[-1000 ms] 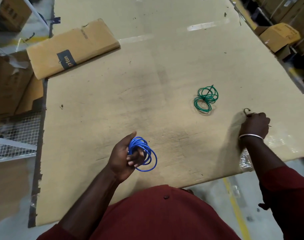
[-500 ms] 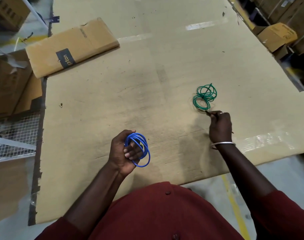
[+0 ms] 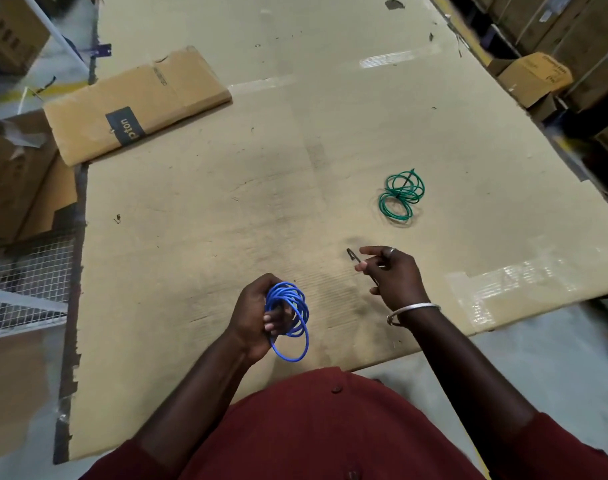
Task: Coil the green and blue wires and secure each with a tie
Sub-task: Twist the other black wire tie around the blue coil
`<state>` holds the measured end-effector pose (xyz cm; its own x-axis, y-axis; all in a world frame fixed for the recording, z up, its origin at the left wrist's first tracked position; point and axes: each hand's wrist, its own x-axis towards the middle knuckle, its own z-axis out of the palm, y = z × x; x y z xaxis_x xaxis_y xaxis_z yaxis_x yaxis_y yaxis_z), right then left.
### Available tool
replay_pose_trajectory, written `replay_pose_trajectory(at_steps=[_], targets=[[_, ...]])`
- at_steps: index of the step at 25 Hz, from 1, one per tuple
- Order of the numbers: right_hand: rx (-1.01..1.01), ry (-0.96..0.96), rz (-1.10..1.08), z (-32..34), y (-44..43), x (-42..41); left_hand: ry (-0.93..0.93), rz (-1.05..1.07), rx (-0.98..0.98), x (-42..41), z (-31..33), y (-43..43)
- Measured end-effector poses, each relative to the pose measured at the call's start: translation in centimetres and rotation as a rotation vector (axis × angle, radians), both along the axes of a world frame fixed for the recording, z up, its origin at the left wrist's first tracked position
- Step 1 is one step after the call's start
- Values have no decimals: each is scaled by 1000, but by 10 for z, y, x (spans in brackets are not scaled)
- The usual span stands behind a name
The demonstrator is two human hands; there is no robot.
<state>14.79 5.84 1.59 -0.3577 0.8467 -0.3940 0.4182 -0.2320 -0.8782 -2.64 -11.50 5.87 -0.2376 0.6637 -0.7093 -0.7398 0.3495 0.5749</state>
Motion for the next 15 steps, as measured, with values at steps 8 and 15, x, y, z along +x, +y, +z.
replay_pose_trajectory(at_steps=[8, 15], targets=[[-128, 240, -59, 30, -26, -1, -35, 138, 44, 1, -3, 1], [-244, 481, -175, 82, -48, 0, -129, 377, 33, -7, 1, 17]])
